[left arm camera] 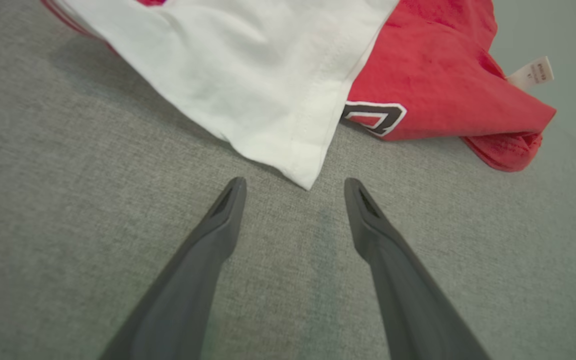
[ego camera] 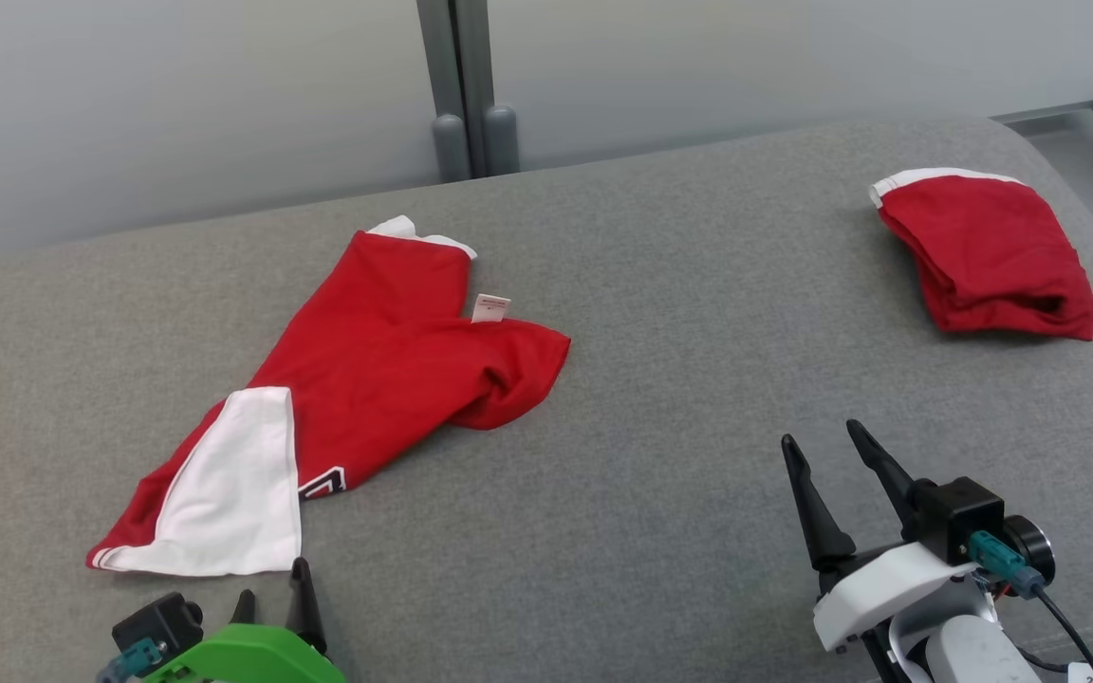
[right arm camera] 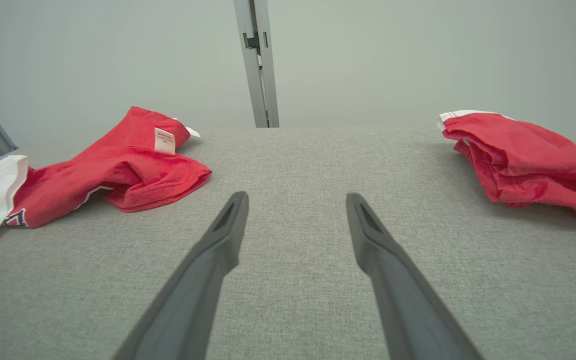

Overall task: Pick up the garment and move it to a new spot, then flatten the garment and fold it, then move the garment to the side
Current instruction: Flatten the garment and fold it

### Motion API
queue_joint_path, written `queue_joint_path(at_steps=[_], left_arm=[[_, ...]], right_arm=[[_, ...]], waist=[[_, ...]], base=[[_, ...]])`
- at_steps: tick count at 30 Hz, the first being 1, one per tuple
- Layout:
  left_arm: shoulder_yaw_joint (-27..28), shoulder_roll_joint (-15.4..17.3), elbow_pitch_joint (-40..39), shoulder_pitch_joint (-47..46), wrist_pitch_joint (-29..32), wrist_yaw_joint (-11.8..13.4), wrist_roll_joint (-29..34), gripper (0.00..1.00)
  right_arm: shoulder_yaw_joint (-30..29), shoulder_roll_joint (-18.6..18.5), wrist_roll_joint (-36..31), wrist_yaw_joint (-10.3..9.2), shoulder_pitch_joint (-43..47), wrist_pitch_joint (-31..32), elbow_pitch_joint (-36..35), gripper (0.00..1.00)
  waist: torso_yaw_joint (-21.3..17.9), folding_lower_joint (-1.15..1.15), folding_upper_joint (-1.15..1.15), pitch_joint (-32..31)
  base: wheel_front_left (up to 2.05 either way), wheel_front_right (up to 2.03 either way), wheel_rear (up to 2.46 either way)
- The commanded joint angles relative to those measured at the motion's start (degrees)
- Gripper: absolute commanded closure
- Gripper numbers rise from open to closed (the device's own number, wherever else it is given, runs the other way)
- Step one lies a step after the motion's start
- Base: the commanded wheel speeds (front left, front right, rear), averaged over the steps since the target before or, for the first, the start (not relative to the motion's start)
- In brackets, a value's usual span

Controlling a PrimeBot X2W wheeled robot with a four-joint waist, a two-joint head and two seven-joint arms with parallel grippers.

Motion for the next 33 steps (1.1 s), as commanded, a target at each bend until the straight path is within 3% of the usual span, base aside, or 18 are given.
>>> queue_joint_path(at_steps=[1, 7, 9, 10, 12, 13, 14, 15, 26, 33], left_arm=[[0.3, 0.1, 1.1, -1.6, 0.4, 0.3, -1.2, 0.00], [0.5, 0.1, 5.6, -4.8, 1.2, 1.1, -4.5, 0.00], [0.6, 0.1, 6.7, -5.6, 1.1, 1.2, -5.4, 0.19], [0.6, 0.1, 7.3, -6.2, 1.0, 1.3, -5.9, 0.41], [0.7, 0.0, 8.3, -7.2, 0.6, 1.3, -6.7, 0.64], [0.7, 0.0, 8.5, -7.7, 0.3, 1.2, -7.1, 0.71], [0.6, 0.0, 8.9, -8.2, 0.0, 1.1, -7.3, 0.92], [0.5, 0.0, 9.2, -8.5, -0.3, 1.0, -7.4, 1.00], [0.2, 0.5, 5.3, -8.5, -6.4, -1.3, -7.3, 1.00], [2.4, 2.4, -3.4, -5.9, -7.7, -0.1, -7.0, 1.00]], right_arm=[[0.0, -0.2, -0.1, -0.09, -0.5, -0.3, 0.2, 0.00], [-0.3, -0.2, -0.5, -0.09, -0.9, -0.3, 0.1, 0.00], [-0.4, -0.2, -0.6, -0.09, -1.1, -0.3, 0.0, 0.00], [-0.4, -0.2, -0.6, -0.09, -1.2, -0.3, -0.1, 0.00], [-0.4, -0.2, -0.6, -0.09, -1.4, -0.3, -0.2, 0.00], [-0.5, -0.2, -0.6, -0.09, -1.5, -0.3, -0.3, 0.00], [-0.5, -0.2, -0.6, -0.09, -1.5, -0.3, -0.3, 0.00], [-0.6, -0.2, -0.6, -0.09, -1.6, -0.3, -0.3, 0.00], [-2.0, -0.2, -4.1, -0.09, -6.4, -0.3, 1.0, 0.00], [-0.9, -0.2, -8.9, -0.09, -14.7, 0.6, 8.2, 0.00]], waist=[[-1.0, 0.00, 0.00, 0.9], [-2.5, 0.00, 0.00, 2.0], [-2.7, 0.00, 0.00, 2.3], [-2.8, 0.00, 0.00, 2.5], [-2.9, 0.00, 0.00, 2.8], [-2.9, 0.00, 0.00, 3.0], [-2.9, 0.00, 0.00, 3.1], [-2.9, 0.00, 0.00, 3.3], [1.9, 0.00, 0.00, 5.0], [6.5, 0.00, 0.00, 6.8]], base=[[0.00, 0.00, 0.00], [0.00, 0.00, 0.00], [0.00, 0.00, 0.00], [0.00, 0.00, 0.00], [0.00, 0.00, 0.00], [0.00, 0.00, 0.00], [0.00, 0.00, 0.00], [0.00, 0.00, 0.00], [0.00, 0.00, 0.00], [0.00, 0.00, 0.00]])
